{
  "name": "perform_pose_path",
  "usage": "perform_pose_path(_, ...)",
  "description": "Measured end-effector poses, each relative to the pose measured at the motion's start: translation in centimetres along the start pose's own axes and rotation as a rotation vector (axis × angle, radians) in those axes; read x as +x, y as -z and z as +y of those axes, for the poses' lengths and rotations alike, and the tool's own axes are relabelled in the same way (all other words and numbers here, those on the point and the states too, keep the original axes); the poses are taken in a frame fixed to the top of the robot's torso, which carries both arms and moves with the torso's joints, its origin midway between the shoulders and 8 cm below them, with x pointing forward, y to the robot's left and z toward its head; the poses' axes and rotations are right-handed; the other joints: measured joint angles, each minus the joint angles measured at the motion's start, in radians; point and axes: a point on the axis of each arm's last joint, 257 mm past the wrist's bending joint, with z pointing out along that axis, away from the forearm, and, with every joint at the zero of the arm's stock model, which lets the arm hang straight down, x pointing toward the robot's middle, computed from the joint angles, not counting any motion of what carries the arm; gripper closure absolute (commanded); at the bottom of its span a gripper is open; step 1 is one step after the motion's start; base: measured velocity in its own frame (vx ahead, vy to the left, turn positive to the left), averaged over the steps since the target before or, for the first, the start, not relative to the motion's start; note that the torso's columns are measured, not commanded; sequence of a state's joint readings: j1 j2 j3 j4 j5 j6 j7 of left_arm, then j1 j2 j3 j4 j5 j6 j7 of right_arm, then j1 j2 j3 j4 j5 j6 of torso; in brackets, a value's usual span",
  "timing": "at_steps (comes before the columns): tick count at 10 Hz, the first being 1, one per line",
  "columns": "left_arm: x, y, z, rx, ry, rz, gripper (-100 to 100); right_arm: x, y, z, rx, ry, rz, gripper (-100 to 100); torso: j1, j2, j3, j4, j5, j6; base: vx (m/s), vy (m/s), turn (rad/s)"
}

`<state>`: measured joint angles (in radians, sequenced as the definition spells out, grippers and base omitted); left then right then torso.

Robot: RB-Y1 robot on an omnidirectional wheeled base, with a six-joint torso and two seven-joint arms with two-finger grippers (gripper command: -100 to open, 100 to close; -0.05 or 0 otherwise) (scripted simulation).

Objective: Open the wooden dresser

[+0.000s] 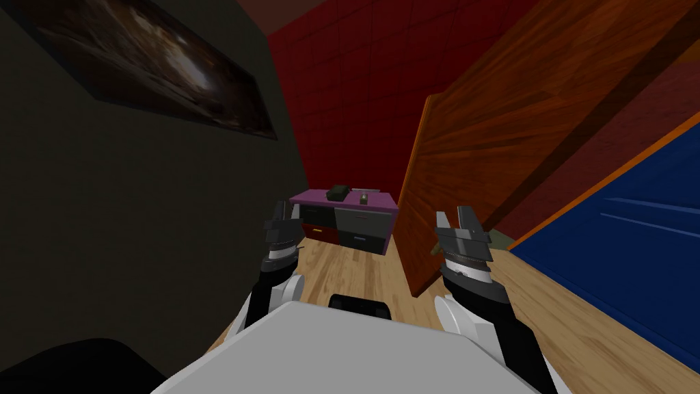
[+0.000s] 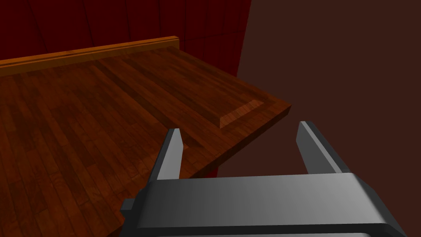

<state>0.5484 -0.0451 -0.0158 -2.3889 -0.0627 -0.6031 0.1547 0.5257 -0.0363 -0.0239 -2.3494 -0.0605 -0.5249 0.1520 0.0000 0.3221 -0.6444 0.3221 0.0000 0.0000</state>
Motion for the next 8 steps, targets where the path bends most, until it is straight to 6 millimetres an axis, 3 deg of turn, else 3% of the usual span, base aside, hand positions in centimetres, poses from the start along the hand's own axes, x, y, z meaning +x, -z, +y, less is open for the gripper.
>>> perform_pose_path(4,0.0,0.0,0.0,0.0,0.0,0.0,0,0.0,0.0,0.0,0.0,0.0,0.0,0,0.0,0.296,-0.59,0.295,0.0,0.0,0.0,0.0,0.0)
perform_pose_path(5,0.0,0.0,0.0,0.0,0.0,0.0,-100,0.0,0.0,0.0,0.0,0.0,0.0,0,0.0,0.369,-0.738,0.369,0.0,0.0,0.025,-0.003,0.007)
perform_pose_path(8,1.2,0.6,1.4,-0.036,-0.008,0.082,-100,0.0,0.0,0.0,0.001,0.0,0.0,0,0.0,0.412,-0.832,0.414,0.0,0.0,0.062,-0.015,0.01)
